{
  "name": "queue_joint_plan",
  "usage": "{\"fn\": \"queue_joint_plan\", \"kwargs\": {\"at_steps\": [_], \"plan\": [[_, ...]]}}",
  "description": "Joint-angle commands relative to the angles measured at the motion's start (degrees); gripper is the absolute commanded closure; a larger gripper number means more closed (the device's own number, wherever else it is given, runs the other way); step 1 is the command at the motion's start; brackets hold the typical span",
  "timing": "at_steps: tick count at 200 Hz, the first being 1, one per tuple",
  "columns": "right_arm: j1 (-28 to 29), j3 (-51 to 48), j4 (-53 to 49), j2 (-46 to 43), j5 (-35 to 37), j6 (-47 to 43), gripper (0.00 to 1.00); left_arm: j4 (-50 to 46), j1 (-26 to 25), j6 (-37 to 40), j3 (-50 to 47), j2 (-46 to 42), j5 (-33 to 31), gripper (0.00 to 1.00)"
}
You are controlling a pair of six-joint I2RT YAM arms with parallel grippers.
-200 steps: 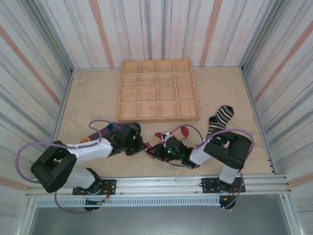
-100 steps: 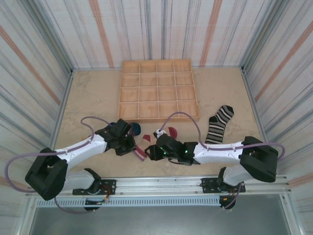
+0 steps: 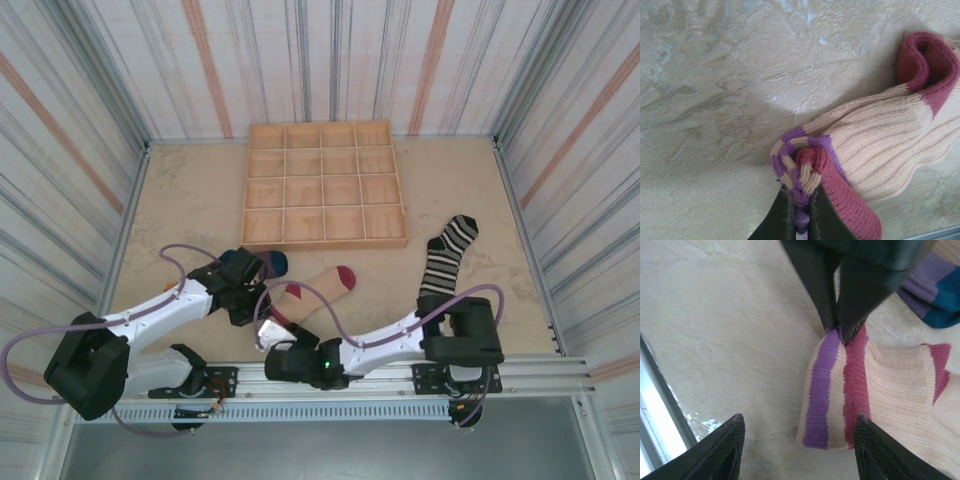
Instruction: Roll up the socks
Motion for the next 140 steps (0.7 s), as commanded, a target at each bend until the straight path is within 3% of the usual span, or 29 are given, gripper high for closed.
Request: {"fn": "queue_joint_plan", "kwargs": {"at_steps": [1, 40, 67, 84, 111, 118, 140], "plan": [[1.7, 2.9, 1.1, 4.7, 10.2, -4.9, 0.42, -2.5, 0.5, 1.8, 0.7, 0.5, 1.6, 1.0], [1.5, 4.5, -0.6, 9.5, 13.9, -4.1, 0.45, -3.2, 0.9, 2.7, 1.0, 0.5, 2.2, 1.0], [0.4, 3.9, -1.4, 10.8, 14.1, -2.6, 0.53, -3.5, 1.1, 3.4, 1.1, 0.9, 2.7, 1.0], [-0.3, 3.5, -1.8, 11.5, 13.1, -1.5, 0.63, -3.3, 1.3, 3.6, 1.1, 0.9, 2.9, 1.0], [-1.1, 2.2, -1.3, 11.6, 10.0, 0.1, 0.94, -2.3, 2.1, 3.7, 0.7, 0.8, 4.1, 1.0], [-1.7, 1.5, -0.7, 11.2, 7.9, 0.7, 1.0, -2.0, 2.4, 3.8, 0.6, 0.6, 4.2, 0.95], [-3.3, -2.0, 3.4, 8.8, 1.8, 1.6, 1.0, -0.8, 3.5, 3.3, -0.5, -0.6, 5.0, 0.65]]}}
